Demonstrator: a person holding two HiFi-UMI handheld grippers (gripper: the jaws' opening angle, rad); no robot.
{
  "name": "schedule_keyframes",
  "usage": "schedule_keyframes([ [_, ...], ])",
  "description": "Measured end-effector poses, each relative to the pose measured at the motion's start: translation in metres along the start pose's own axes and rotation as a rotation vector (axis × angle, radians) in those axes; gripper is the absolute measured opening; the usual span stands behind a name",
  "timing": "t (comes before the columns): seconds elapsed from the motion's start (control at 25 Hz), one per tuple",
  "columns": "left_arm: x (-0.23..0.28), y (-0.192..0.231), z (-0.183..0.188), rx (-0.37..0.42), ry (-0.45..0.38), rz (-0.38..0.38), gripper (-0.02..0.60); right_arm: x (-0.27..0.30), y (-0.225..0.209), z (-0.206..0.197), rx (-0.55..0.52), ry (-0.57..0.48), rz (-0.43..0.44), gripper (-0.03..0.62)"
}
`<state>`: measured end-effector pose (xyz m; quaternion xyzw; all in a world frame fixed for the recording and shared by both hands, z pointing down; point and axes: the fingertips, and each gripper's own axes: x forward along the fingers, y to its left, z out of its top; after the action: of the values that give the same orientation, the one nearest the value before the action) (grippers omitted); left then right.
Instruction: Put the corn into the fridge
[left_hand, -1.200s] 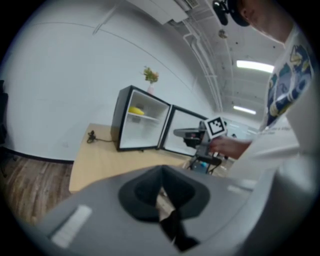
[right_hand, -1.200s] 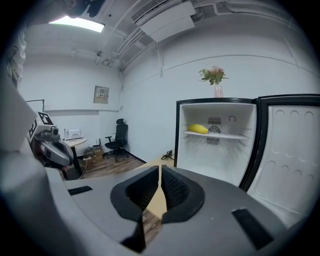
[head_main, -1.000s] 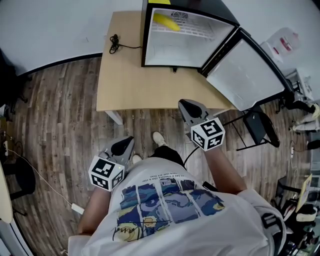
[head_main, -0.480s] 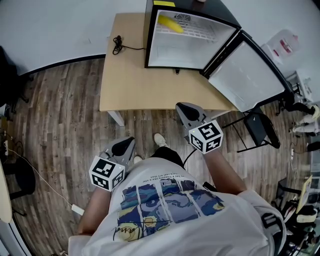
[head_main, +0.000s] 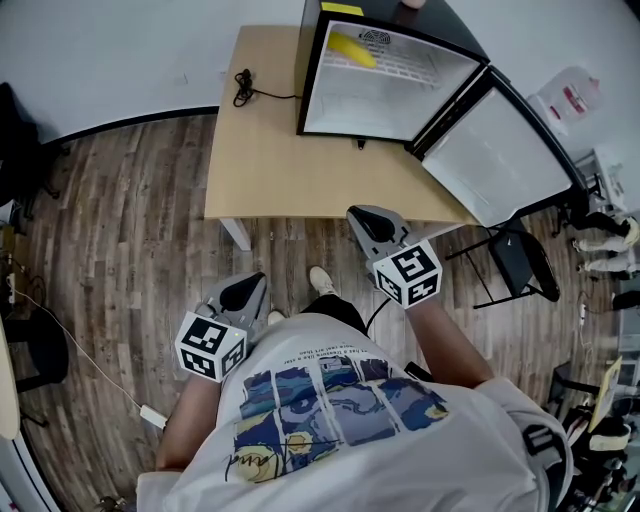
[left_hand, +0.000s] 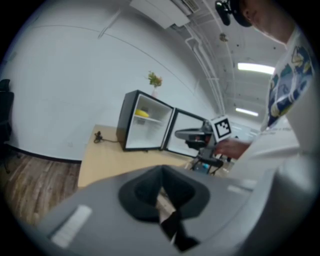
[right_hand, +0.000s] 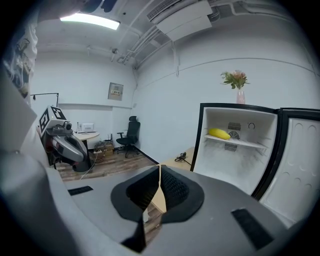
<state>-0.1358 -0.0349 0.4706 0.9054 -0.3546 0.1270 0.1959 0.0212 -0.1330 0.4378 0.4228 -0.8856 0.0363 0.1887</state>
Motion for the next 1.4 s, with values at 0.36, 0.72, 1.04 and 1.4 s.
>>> schedule_keyframes([
  [0.36,-0.005,0.004,0.002,-0.006,-0.014,0.010,0.009,-0.004,0.012,0.006,-0.076,0.006,0.008,0.015],
  [0.72,-0.004,0.000,0.000,-0.003,0.000,0.000,0.009,-0.011,0.012,0.009,-0.070,0.000,0.010,0.014],
  [1.04,-0.003,0.000,-0.002,-0.006,0.013,-0.007,0.009,-0.011,0.013,0.007,-0.049,-0.005,0.011,0.012],
  [1.4,0.008,0.003,0.004,-0.004,0.016,-0.004,0.009,-0.007,0.002,0.008,-0.052,-0.008,0.017,0.012],
])
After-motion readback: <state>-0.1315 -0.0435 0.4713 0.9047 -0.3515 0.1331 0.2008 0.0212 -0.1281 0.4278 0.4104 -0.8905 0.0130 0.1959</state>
